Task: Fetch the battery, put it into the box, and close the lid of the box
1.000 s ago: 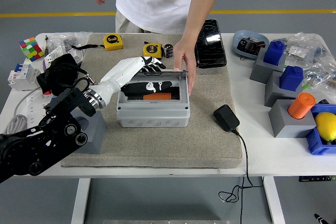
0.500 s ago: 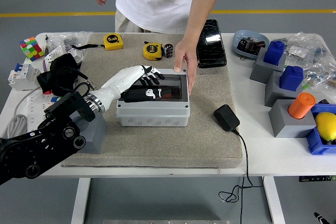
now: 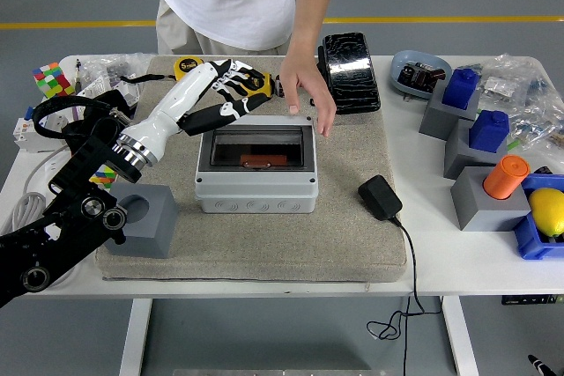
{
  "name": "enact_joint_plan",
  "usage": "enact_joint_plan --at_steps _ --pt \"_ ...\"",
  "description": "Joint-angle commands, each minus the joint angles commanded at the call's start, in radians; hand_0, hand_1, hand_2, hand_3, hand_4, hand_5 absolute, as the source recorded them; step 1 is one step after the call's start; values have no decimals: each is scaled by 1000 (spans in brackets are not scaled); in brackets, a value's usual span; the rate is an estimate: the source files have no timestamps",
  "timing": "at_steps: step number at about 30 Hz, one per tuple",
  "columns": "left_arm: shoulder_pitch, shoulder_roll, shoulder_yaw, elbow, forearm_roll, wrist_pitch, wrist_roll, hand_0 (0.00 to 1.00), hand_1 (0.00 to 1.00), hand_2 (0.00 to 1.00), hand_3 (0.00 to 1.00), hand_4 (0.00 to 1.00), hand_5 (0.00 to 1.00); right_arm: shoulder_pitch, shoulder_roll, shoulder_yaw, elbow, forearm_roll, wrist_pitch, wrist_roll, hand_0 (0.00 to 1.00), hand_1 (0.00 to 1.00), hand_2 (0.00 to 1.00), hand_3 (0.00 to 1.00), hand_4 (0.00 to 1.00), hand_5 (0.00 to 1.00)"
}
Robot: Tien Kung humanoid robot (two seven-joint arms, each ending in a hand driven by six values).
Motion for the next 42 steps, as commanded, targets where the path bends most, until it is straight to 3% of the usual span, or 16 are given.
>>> enact_joint_plan --at_steps 9,21,26,32,36,42 --pt "116 -35 -208 -3 -93 5 -42 447 634 643 694 998 905 16 -10 5 -1 0 0 -1 662 668 672 553 965 446" --pt "232 -28 -370 0 -156 3 -89 470 638 642 695 998 898 17 -15 17 -3 -12 -5 -7 662 668 672 553 965 449" --pt "255 -20 -409 7 -178 -5 -98 470 638 642 695 998 898 17 -13 26 -1 -13 -7 -7 662 668 672 553 965 449" --pt "262 -29 -443 11 -183 2 -112 467 634 642 691 998 892 24 -12 25 -5 -10 -4 -12 662 668 673 554 966 452" --pt "245 -21 -437 12 -195 11 -131 476 630 640 687 998 876 48 -16 -13 -3 3 8 -17 663 668 673 553 966 452" --pt "267 -17 -444 7 -193 5 -131 479 627 638 686 998 873 29 -24 1 -6 -7 -3 -22 663 671 674 554 966 453"
